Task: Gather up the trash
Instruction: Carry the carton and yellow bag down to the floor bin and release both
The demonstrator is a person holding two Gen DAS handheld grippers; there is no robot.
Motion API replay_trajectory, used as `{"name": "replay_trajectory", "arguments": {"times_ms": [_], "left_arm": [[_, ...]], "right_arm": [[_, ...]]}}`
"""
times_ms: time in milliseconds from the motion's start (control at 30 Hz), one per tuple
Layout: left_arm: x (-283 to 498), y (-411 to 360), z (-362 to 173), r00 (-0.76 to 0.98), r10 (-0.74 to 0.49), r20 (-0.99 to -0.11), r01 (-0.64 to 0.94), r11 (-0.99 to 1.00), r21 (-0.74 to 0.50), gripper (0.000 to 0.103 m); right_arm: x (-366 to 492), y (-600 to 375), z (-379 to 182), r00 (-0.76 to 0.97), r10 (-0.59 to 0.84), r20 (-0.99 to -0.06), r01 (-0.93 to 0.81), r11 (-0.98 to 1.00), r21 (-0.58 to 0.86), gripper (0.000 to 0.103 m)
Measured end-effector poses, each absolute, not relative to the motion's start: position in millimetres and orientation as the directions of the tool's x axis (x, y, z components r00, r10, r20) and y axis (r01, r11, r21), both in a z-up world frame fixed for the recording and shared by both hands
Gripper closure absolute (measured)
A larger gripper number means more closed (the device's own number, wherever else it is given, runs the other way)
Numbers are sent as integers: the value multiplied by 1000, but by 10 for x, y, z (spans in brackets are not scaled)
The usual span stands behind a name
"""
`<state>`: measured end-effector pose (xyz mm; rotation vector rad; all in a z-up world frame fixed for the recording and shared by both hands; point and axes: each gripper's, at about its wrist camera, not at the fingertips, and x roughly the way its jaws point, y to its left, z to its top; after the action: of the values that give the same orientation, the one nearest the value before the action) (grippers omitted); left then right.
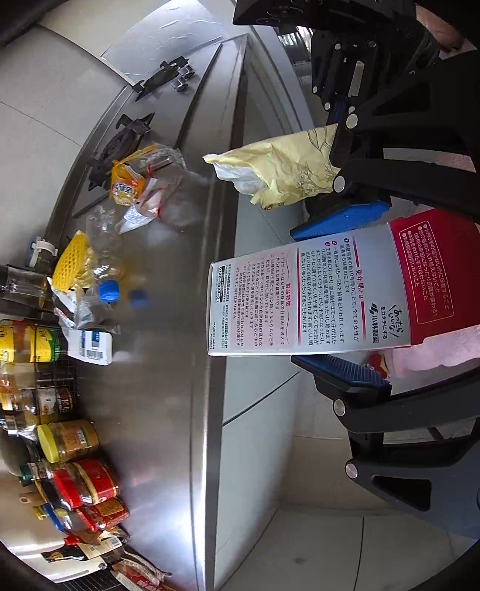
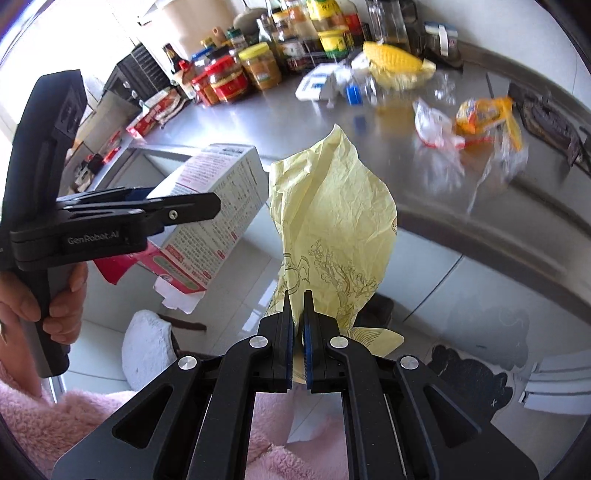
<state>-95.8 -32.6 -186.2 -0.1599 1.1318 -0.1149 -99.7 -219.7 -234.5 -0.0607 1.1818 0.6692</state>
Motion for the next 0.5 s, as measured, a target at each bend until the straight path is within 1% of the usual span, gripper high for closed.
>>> {"name": "replay_trajectory", "arguments": {"times_ms": [100, 167, 333, 400, 500], "left_arm": [[-941, -365, -2258, 376, -224, -899, 21, 972, -234, 45], [-908, -394, -2535, 363, -230, -903, 25, 971, -237, 45], [-714, -417, -3239, 317, -232, -919, 10, 970, -242, 45], [-631, -400, -3531, 301, -240, -923, -13, 967, -255, 45], [-530, -363, -3979, 284, -282, -917, -46, 951, -307, 45]], "right_arm": [[-1024, -2203, -2845, 172, 421, -891, -471, 829, 301, 97], [-999, -2208, -3173, 159, 397, -904, -431, 852, 298, 97], [-979, -2148, -3793, 225, 358, -906, -428, 872, 238, 97], [-911, -2139, -3996, 230, 377, -897, -422, 869, 257, 97], [-833, -2115, -4365, 190, 411, -891, -388, 866, 317, 97]]}}
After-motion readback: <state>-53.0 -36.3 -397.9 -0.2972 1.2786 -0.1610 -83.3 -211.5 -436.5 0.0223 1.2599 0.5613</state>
